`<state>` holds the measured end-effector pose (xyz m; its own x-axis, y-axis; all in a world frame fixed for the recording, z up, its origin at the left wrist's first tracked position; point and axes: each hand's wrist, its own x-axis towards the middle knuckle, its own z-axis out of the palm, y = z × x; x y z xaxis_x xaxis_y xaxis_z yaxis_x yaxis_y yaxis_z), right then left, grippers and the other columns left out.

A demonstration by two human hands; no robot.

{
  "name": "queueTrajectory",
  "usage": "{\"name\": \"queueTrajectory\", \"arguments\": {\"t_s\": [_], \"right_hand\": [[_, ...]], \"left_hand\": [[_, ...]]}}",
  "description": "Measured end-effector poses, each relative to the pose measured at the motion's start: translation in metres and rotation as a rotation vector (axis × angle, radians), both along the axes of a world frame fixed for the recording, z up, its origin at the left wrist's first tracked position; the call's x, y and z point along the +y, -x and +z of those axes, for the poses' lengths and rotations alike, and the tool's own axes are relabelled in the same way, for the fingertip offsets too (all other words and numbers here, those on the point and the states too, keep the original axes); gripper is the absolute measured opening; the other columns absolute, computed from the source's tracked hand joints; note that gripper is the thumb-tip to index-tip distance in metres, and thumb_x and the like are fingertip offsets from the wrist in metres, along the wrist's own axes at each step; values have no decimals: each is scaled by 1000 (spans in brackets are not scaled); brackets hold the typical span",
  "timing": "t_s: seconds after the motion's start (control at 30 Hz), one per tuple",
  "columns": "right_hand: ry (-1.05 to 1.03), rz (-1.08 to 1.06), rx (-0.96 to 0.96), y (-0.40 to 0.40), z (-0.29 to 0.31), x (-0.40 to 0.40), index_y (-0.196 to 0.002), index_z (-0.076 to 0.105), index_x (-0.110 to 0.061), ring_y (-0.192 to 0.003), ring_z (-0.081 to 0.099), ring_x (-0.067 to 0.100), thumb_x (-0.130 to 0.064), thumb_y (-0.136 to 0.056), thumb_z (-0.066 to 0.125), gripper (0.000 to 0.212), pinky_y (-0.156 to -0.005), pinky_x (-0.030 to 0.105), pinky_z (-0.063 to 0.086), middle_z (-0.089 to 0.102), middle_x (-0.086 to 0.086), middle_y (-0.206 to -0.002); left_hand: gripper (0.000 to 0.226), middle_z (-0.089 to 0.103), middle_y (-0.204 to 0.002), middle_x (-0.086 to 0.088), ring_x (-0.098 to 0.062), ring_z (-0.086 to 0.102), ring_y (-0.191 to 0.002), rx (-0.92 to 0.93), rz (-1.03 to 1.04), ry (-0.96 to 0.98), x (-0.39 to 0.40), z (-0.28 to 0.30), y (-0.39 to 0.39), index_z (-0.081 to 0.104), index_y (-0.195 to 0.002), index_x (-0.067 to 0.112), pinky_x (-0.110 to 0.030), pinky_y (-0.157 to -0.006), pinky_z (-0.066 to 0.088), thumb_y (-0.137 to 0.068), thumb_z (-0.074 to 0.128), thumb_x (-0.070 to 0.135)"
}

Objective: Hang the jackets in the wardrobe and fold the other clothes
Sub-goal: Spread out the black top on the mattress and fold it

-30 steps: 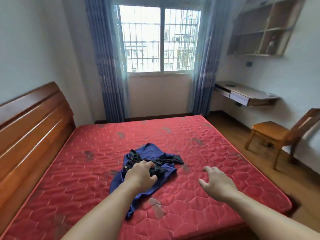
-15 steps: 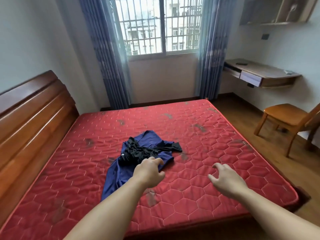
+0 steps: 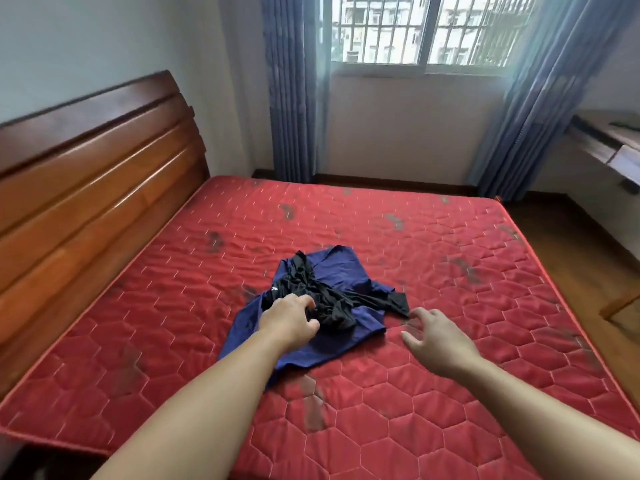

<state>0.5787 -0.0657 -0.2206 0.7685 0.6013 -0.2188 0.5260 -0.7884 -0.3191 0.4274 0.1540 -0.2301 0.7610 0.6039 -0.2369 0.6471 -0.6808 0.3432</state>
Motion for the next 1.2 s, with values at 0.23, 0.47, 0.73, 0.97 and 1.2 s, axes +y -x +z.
{"name": "queueTrajectory", "arguments": {"t_s": [0.23, 0.47, 0.73, 0.97, 1.2], "right_hand": [[52, 0, 84, -71, -33, 42, -134, 45, -25, -117, 54, 23, -50, -88, 50, 53, -96, 41, 46, 51, 2, -128], [23, 81, 174, -152, -57, 87, -114, 55, -23, -99, 59, 27, -46, -86, 51, 37, -87, 41, 50, 55, 4, -113], [82, 150, 251, -206, -125, 155, -124, 52, -20, -110, 57, 29, -47, -86, 51, 47, -91, 41, 48, 52, 7, -126], [53, 15, 441, -187, -250, 218, -124, 56, -11, -111, 57, 29, -33, -86, 59, 43, -90, 33, 42, 62, 14, -121], [131, 49, 481, -178, -376, 269, -141, 35, -22, -128, 46, 34, -36, -77, 62, 71, -102, 44, 44, 34, 15, -148]], "left_hand": [[42, 54, -130, 4, -22, 51, -120, 74, 54, 70, 38, -36, -60, 53, -128, 32, -39, -96, 47, -86, 52, 37], [43, 53, -132, 4, -21, 51, -121, 113, 179, 70, 53, -38, -110, 53, -129, 32, -39, -96, 47, -86, 52, 34], [49, 50, -140, 8, -22, 52, -121, 141, 303, 54, 87, -90, -147, 46, -135, 33, -36, -96, 44, -87, 51, 32], [53, 48, -140, 0, -26, 50, -123, 187, 314, 204, 132, -221, -171, 43, -138, 31, -42, -97, 44, -86, 52, 30], [62, 32, -153, 6, -24, 42, -133, 183, 294, 274, 179, -356, -189, 41, -141, 38, -42, -105, 41, -82, 53, 25]]}}
